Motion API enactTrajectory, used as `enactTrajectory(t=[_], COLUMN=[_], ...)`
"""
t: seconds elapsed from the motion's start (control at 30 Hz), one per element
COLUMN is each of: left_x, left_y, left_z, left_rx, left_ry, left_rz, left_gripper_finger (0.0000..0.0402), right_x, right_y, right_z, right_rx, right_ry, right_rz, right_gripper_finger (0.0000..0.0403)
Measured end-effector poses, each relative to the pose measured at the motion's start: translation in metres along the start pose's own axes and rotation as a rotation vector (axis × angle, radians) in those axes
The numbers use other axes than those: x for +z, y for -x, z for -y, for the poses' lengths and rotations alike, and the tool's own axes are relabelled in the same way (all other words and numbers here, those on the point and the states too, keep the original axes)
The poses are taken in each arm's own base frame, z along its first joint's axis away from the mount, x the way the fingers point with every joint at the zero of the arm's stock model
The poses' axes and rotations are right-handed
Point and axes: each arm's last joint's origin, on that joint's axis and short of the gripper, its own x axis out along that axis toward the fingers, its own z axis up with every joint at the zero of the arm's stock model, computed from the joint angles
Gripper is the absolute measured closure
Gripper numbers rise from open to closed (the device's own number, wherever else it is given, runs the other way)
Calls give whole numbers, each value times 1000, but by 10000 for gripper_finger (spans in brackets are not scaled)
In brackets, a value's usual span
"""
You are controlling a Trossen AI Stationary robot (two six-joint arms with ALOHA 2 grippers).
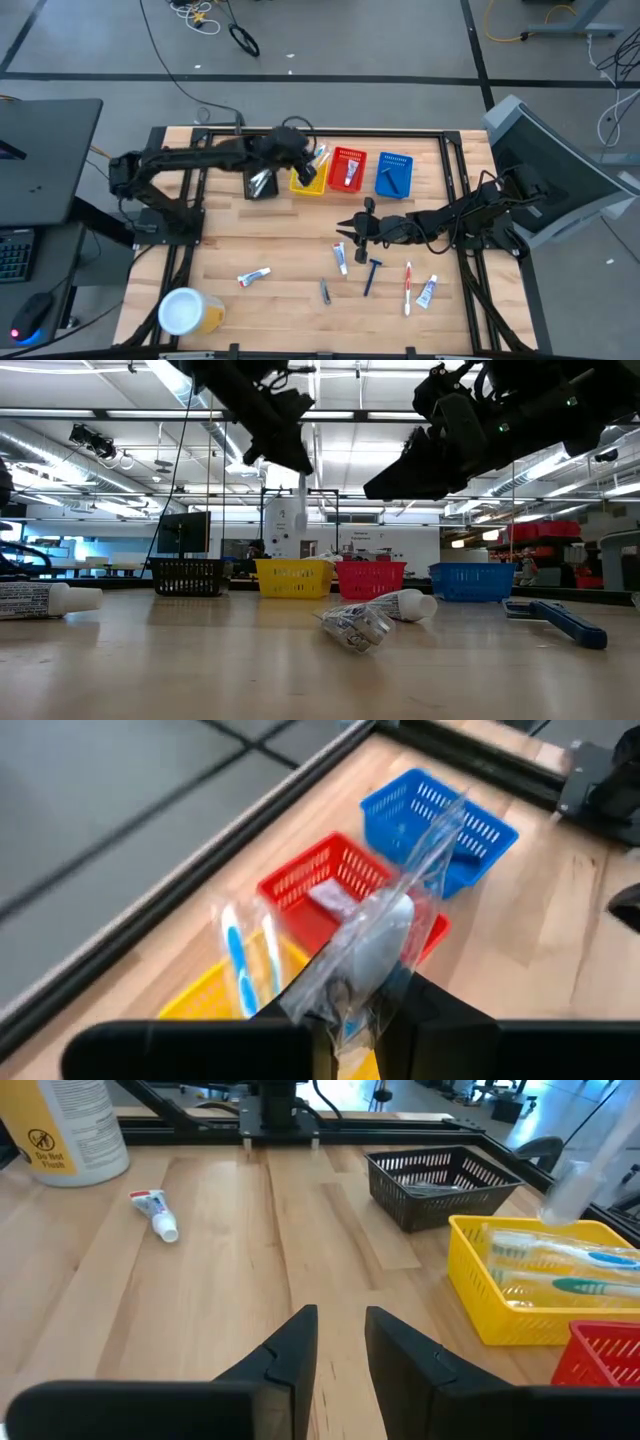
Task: Pick & Place Travel size toiletries
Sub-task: Put the blue toothbrush into the yellow bin, then put the orange toothbrush into the yellow bin
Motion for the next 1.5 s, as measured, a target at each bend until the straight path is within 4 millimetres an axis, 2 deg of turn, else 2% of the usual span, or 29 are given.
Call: enactTrajectory(t=[0.07,0.13,0.23,0.37,0.6,0.87,1.17,1.33,1.43,1.5], left_x=[-3,-14,-22,-34,-45,-42,-41,-38,-38,-39], left_y=[-13,-27,-45,-65,-84,-87,-87,-83,-81,-80], left_z=[-12,-26,-34,-38,-42,-43,-39,-30,-21,-12], left_rx=[1,38,35,-19,-1,29,41,39,-41,-99], left_ry=[25,33,55,111,119,61,30,15,16,-4], left_rz=[-50,-146,-200,-278,-309,-258,-237,-207,-218,-231], left_gripper_finger=[363,363,365,363,349,332,251,219,215,216], right_x=[0,0,0,0,-1,-1,-1,0,3,3], right_y=[0,0,0,0,-1,-1,-1,-1,-1,-2], right_z=[0,0,0,1,2,2,1,3,7,9], right_rx=[0,1,0,-4,-6,-5,-5,-37,-122,-130], right_ry=[0,0,1,1,3,2,1,-3,-100,-106], right_rz=[0,1,-3,-6,-11,-9,-7,3,40,41], right_gripper_finger=[307,307,307,307,307,307,307,307,307,307])
